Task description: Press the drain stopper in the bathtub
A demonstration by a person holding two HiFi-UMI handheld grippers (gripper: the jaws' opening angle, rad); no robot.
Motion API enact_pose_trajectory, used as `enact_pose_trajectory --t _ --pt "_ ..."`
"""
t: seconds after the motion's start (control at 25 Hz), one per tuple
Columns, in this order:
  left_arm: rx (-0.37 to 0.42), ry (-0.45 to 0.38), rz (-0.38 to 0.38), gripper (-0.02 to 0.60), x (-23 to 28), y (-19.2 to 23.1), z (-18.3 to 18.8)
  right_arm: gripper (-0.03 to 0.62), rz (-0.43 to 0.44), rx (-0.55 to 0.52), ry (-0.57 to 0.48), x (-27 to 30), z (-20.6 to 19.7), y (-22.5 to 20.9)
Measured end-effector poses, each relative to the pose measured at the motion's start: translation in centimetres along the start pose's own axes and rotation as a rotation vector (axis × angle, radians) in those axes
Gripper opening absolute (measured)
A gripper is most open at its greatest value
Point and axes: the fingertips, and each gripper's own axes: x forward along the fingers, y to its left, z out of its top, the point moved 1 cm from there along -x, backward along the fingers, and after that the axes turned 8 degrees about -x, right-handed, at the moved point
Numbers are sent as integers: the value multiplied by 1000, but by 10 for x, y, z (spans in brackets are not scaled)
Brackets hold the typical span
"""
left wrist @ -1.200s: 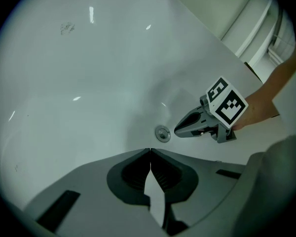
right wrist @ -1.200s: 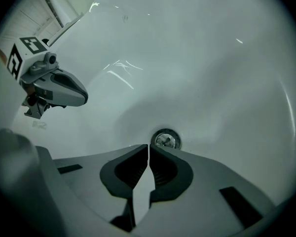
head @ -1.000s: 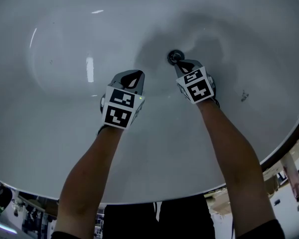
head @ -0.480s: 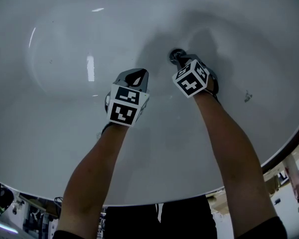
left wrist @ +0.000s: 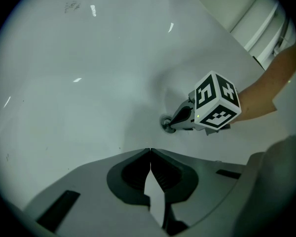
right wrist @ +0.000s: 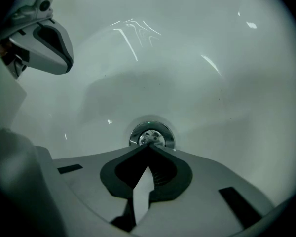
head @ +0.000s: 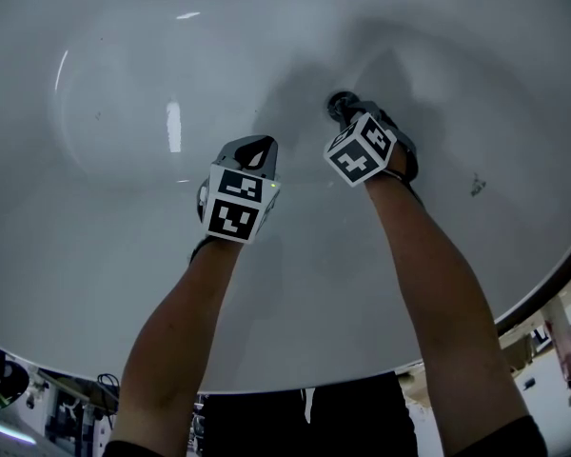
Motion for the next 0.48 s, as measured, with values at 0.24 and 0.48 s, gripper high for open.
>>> enact_pose_trajectory --t 0.24,0.48 --pt "-30 5 3 18 12 51 -14 16 36 75 -72 38 36 5" --pt "26 -50 38 20 -55 -30 33 15 22 111 -172 -88 1 -8"
